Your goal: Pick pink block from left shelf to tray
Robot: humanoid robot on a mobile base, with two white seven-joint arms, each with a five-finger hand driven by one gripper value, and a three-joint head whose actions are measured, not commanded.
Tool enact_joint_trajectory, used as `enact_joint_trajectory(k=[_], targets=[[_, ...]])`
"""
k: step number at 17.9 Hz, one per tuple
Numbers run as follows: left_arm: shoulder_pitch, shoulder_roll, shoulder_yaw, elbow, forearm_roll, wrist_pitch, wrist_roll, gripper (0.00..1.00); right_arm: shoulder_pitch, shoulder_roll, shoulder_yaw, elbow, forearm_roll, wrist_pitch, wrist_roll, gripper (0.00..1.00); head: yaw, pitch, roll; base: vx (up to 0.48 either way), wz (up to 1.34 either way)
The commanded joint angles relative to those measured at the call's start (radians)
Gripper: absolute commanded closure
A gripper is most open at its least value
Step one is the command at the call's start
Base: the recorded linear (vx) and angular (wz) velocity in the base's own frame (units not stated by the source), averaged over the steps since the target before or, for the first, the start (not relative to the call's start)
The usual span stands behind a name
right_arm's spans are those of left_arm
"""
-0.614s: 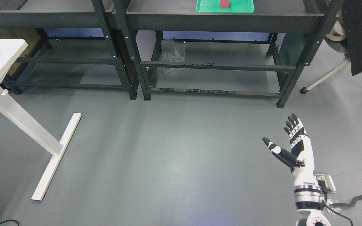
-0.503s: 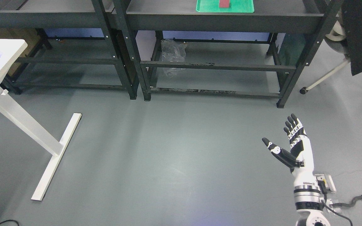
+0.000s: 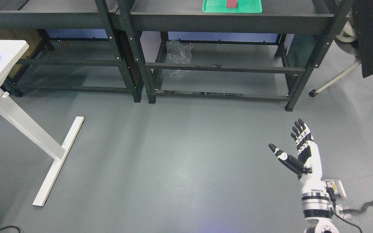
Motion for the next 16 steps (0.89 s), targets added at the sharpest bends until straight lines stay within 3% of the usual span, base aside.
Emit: enact_joint_trajectory(k=[1, 3, 4, 7, 9, 10, 16], targets=[[-0.029, 0.017, 0.000, -0.017, 0.000, 0.000, 0.001, 0.00, 0.001, -0.017, 0.025, 0.000, 0.001, 0.008, -0.001, 0.00, 0.0000, 0.000, 0.000, 0.000, 0.00], [-0.029, 0.017, 0.000, -0.017, 0.000, 0.000, 0.001, 0.00, 0.001, -0.017, 0.011, -0.001, 0.021, -0.008, 0.000, 0.00, 0.0000, 0.000, 0.000, 0.000, 0.00], [-0.031, 0.017, 0.000, -0.017, 0.000, 0.000, 0.001, 0.00, -0.002, -0.017, 0.005, -0.001, 0.099, -0.024, -0.004, 0.01, 0.0000, 0.000, 0.000, 0.022, 0.00], [-0.031, 0.017, 0.000, -0.017, 0.000, 0.000, 0.001, 0.00, -0.019, -0.017, -0.019, -0.013, 0.627, -0.043, -0.048, 0.05, 0.0000, 0.000, 0.000, 0.038, -0.01], [-0.031, 0.017, 0.000, -0.017, 0.000, 0.000, 0.001, 0.00, -0.038, -0.017, -0.019, -0.020, 0.972, -0.043, -0.160, 0.06, 0.0000, 0.000, 0.000, 0.091, -0.03], [-0.029, 0.017, 0.000, -0.017, 0.000, 0.000, 0.001, 0.00, -0.038, -0.017, -0.018, -0.020, 1.056, -0.043, -0.199, 0.06, 0.0000, 0.000, 0.000, 0.104, -0.02], [-0.029, 0.017, 0.000, -0.017, 0.000, 0.000, 0.001, 0.00, -0.038, -0.051, -0.010, -0.020, 1.104, -0.049, -0.234, 0.01, 0.0000, 0.000, 0.000, 0.141, -0.10]])
